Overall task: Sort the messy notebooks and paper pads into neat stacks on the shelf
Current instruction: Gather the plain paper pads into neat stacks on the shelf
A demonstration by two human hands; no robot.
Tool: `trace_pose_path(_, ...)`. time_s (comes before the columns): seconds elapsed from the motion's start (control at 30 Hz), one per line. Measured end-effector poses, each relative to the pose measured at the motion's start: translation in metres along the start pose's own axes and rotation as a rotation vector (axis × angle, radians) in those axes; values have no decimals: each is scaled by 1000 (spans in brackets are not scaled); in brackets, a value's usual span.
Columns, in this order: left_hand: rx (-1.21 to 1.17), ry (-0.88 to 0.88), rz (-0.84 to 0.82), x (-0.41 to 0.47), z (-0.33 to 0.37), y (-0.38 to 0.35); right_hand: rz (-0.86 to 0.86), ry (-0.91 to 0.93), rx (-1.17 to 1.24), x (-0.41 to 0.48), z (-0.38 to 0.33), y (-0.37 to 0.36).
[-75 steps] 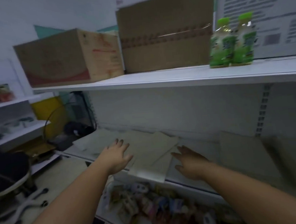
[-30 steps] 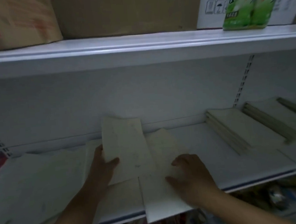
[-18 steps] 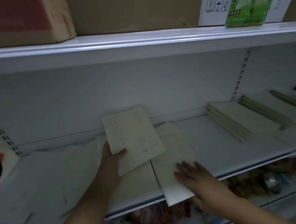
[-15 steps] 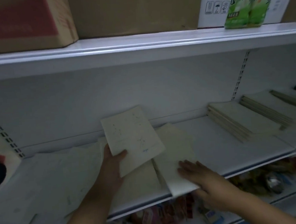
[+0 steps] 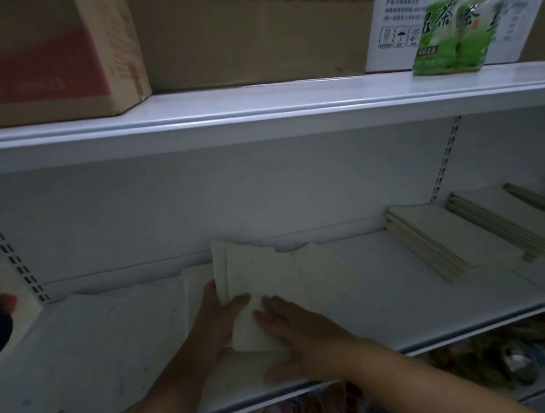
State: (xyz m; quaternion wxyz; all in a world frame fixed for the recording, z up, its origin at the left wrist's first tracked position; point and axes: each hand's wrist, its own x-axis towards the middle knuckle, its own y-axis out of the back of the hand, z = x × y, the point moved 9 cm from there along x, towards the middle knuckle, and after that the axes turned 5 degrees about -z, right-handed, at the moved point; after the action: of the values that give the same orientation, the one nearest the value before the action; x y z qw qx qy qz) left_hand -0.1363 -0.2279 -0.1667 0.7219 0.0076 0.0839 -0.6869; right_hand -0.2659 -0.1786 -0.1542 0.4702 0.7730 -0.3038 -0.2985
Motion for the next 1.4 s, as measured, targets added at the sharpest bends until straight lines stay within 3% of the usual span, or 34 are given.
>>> trace_pose_path(0.07, -1, 10, -12, 2, -3, 1, 201, -125, 153, -4, 36, 23)
trace_pose_path(0.13, -5, 4, -33, 3, -2, -1, 423, -424, 144, -16, 99, 51)
trace_pose_path(0.23, -23, -21, -57, 1, 3, -7, 290, -739, 67, -24, 154, 49)
trace_pose_path(0.4, -50, -10, -56, 2, 4, -7, 435, -805, 413, -34, 185, 64)
trace_pose_path(0.53, -79, -3, -39, 0, 3, -3, 498, -718, 435, -38, 177, 74)
trace_pose_path(0.7, -137, -6, -42, -1, 2, 2, 724, -554, 910, -68, 162, 89)
trace_pose_path(0.83, -218, 20, -85, 0, 2, 4, 863, -606, 1036, -134, 163, 120)
trace_pose_path(1.07, 0, 63, -312, -5, 16, -22, 665, -602, 1103, -215, 136, 121)
trace_pose_path(1.27, 186, 46, -516, -46, 12, -94, 541, -501, 1165, -202, 115, 112)
trace_pose_path(1.4, 182, 8, -648, -78, 7, -142, 466, -477, 1190, -198, 129, 109)
